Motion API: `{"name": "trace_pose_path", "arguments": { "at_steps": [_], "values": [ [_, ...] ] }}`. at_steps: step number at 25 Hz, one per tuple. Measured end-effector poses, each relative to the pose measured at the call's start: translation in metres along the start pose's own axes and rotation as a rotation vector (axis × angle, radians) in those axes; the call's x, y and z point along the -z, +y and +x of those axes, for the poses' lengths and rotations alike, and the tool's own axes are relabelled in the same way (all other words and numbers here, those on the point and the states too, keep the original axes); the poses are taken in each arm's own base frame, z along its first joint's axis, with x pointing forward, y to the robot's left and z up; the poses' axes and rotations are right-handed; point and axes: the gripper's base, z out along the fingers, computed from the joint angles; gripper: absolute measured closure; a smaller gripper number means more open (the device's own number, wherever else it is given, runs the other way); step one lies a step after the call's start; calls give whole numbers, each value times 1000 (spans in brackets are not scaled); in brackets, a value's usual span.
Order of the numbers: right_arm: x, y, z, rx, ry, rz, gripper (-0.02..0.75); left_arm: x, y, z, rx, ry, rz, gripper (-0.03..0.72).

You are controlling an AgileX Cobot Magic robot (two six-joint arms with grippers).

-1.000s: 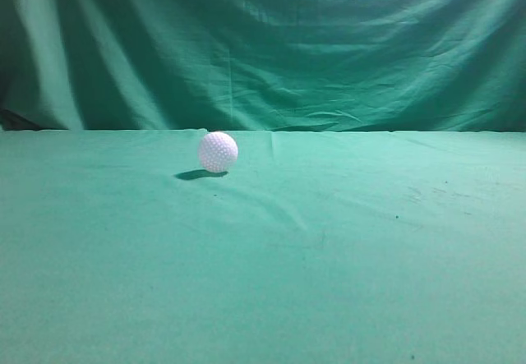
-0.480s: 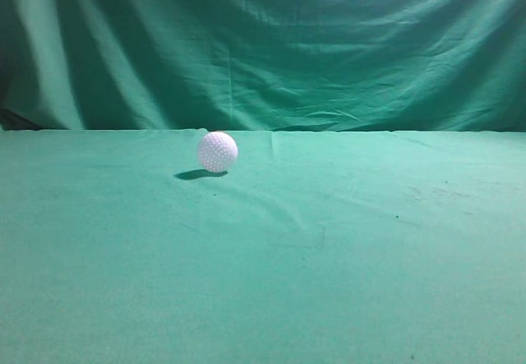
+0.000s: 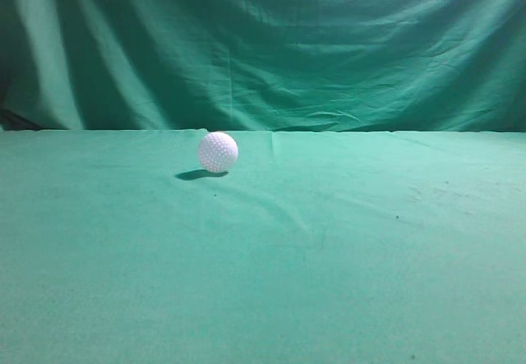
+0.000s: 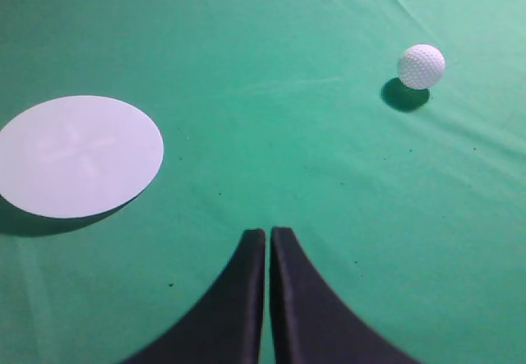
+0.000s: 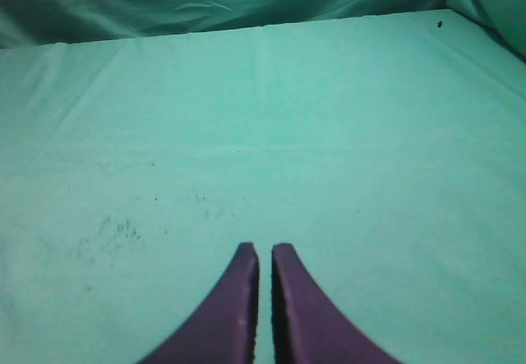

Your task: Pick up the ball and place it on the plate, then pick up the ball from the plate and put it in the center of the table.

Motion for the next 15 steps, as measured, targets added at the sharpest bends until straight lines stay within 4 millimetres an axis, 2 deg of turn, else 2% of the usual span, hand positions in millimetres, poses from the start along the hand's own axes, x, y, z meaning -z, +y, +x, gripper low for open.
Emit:
{"name": "trace_pose_path", "arguments": {
  "at_steps": [4,10,15],
  "values": [
    [0,0,0,0,0,0,689,9,-2,-4,-20,-76,-6,688],
    [0,0,0,0,0,0,689,35,-8,-10,-96,-287,-30,688],
    [0,0,0,0,0,0,689,45,-11,0,-107,-384,-43,688]
  ]
}}
